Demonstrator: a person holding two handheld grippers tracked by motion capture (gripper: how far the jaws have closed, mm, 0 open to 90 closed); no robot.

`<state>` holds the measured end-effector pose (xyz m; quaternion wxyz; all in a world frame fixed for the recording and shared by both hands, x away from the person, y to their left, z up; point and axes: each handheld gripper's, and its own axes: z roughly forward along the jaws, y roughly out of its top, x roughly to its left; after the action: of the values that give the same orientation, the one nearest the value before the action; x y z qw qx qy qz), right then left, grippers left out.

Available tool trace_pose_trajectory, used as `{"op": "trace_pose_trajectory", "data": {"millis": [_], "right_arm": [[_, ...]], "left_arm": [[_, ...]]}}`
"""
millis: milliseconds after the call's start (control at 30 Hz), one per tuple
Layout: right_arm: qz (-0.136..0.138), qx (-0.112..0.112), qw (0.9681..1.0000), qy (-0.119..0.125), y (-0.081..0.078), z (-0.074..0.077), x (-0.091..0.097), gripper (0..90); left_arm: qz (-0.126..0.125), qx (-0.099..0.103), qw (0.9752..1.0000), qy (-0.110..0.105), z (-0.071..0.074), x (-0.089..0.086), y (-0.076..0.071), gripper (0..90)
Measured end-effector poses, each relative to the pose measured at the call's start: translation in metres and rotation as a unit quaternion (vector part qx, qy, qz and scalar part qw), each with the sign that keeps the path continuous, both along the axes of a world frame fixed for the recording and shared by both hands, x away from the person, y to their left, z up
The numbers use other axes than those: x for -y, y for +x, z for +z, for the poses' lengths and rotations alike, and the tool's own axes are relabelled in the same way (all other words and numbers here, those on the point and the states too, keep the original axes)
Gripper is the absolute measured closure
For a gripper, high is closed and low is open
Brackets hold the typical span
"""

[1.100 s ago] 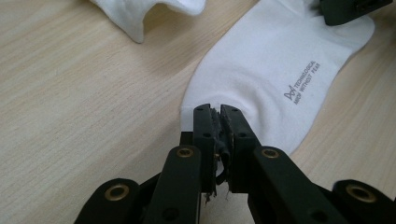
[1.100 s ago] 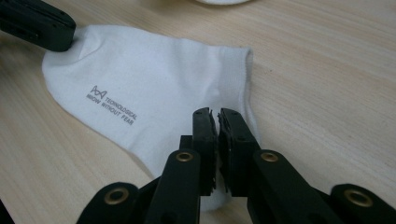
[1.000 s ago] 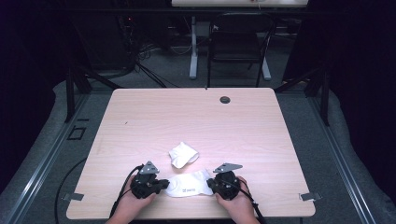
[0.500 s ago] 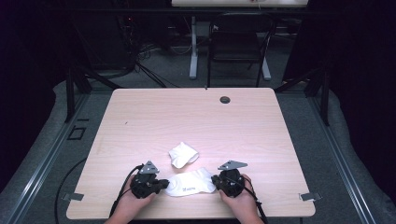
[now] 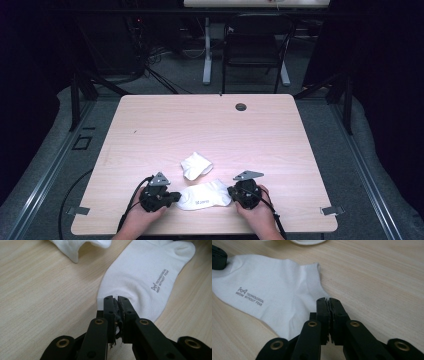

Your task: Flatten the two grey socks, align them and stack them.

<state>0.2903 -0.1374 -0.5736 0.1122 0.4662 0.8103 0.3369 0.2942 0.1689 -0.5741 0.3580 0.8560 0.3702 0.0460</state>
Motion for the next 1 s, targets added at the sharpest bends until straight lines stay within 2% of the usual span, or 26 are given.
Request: {"op": "trace_pose_trajectory", "data": {"millis": [200,300,433,567,633,733,800,1000], "right_arm": [[0.008,-0.011,0.9999,-0.004,-0.009,0.002,-0.001,88.5],[0.018,-0.021,0.9996,-0.008,-0.016,0.003,-0.003,88.8],[0.027,-0.022,0.9992,-0.017,-0.023,0.004,-0.009,88.7],[0.034,-0.022,0.9991,-0.015,-0.024,0.005,-0.011,87.8],[0.033,-0.019,0.9993,-0.007,-0.025,0.006,-0.011,85.8],[0.033,0.005,0.9994,0.012,-0.023,0.015,-0.010,81.6],[0.036,0.011,0.9991,0.018,-0.020,0.018,-0.011,79.6],[0.051,0.029,0.9982,0.010,-0.008,0.022,-0.024,76.4]], "left_arm": [[0.002,-0.009,1.0000,0.001,0.001,-0.002,-0.003,85.0],[0.003,-0.010,0.9999,0.010,0.003,-0.003,-0.005,84.5],[0.008,-0.012,0.9998,0.013,0.003,-0.006,-0.006,84.4],[0.010,-0.013,0.9998,0.010,0.004,-0.008,-0.006,82.8],[0.012,-0.013,0.9998,0.007,0.005,-0.008,-0.006,80.8],[0.018,-0.006,0.9998,-0.009,0.009,-0.010,-0.006,77.8],[0.024,0.001,0.9996,-0.014,0.010,-0.011,-0.005,75.6],[0.040,0.017,0.9989,-0.020,0.013,-0.016,0.000,69.6]]}}
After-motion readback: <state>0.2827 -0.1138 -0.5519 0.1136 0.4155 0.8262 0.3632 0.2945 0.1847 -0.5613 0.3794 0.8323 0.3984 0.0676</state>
